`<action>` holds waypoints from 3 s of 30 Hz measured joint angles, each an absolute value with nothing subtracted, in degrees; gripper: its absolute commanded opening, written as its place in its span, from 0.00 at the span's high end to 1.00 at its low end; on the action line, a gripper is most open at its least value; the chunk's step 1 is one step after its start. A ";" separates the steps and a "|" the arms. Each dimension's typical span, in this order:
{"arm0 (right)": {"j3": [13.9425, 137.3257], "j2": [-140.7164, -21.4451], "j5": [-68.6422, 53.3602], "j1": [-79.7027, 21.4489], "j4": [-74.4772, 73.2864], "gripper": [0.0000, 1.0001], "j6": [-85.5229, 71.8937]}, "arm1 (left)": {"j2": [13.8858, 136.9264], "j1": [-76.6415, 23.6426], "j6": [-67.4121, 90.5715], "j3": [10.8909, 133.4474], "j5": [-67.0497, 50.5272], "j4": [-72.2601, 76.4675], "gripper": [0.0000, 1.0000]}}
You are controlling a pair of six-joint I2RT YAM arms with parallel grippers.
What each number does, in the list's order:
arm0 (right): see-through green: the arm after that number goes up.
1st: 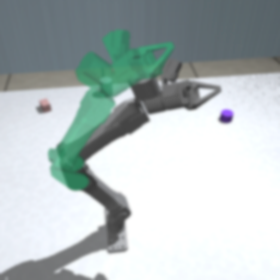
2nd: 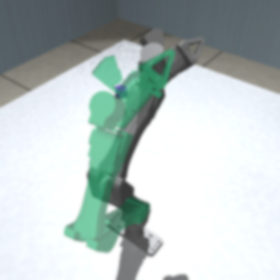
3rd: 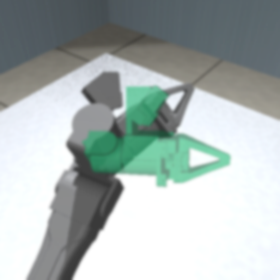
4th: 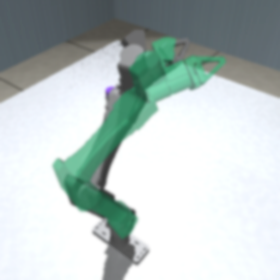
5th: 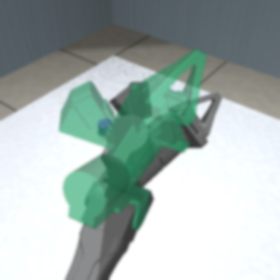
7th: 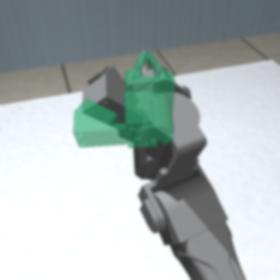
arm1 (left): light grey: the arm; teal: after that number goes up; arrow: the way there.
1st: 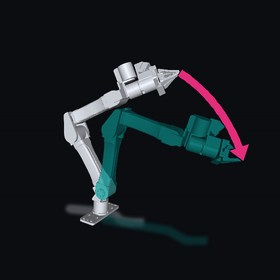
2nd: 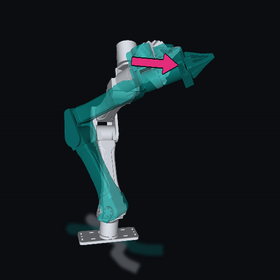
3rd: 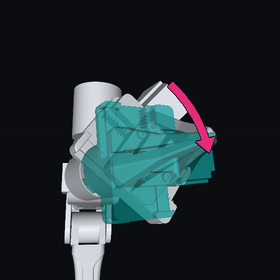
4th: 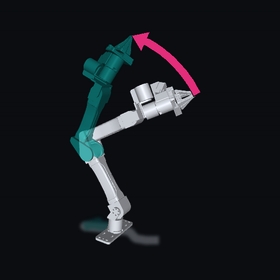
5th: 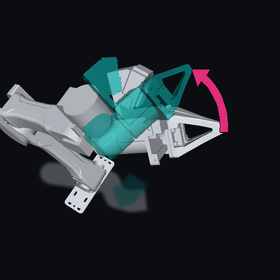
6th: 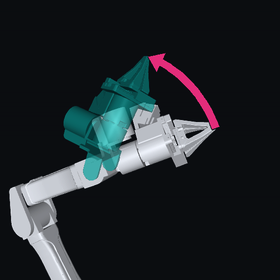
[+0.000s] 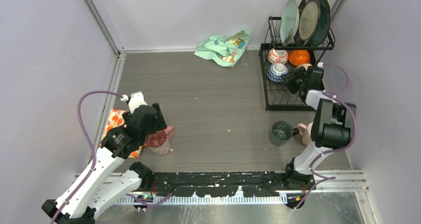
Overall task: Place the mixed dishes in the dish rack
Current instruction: Move the bowl to the dish rack, then pick up the cup at the corner of the board.
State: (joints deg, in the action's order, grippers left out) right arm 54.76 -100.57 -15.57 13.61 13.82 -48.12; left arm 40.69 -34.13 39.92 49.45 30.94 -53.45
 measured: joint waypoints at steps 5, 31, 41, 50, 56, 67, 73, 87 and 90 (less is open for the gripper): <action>54.74 -90.26 -14.13 11.90 4.99 0.30 -43.42 | 43.44 -34.13 48.36 49.45 34.06 -56.84 0.20; 54.70 -69.30 -9.72 -4.40 -18.22 0.00 -30.55 | 51.99 -30.33 86.02 58.24 33.74 -73.97 0.33; 54.70 -65.80 -7.97 -4.40 -21.06 0.01 -28.99 | 55.13 -21.69 86.78 52.05 24.97 -68.99 0.42; 54.68 -63.96 -7.09 -4.43 -21.56 0.00 -28.86 | 56.53 -18.61 86.83 49.08 21.67 -65.32 0.52; 54.68 -63.99 -5.52 -5.37 -22.46 0.00 -28.75 | 56.90 -18.59 87.50 46.72 20.34 -62.02 0.51; 54.76 -63.99 -0.32 -7.81 -24.34 0.00 -28.62 | 58.74 -18.24 88.29 46.57 18.92 -60.42 0.69; 55.37 -63.99 7.07 -8.71 -27.35 0.00 -28.62 | 58.08 -18.26 87.96 46.57 17.34 -60.73 0.97; 55.72 -64.01 -1.67 -9.67 -26.35 0.00 -29.85 | 52.07 -18.24 80.62 46.76 16.34 -63.57 1.00; 55.35 -64.14 -5.54 -10.26 -25.30 0.00 -30.61 | 49.78 -18.24 78.35 46.74 15.11 -61.56 1.00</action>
State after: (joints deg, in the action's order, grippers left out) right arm 55.35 -64.14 -5.54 -10.26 -25.30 -30.61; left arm 49.78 -18.24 78.35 46.74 15.11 -61.56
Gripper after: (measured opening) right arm 0.995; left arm 0.066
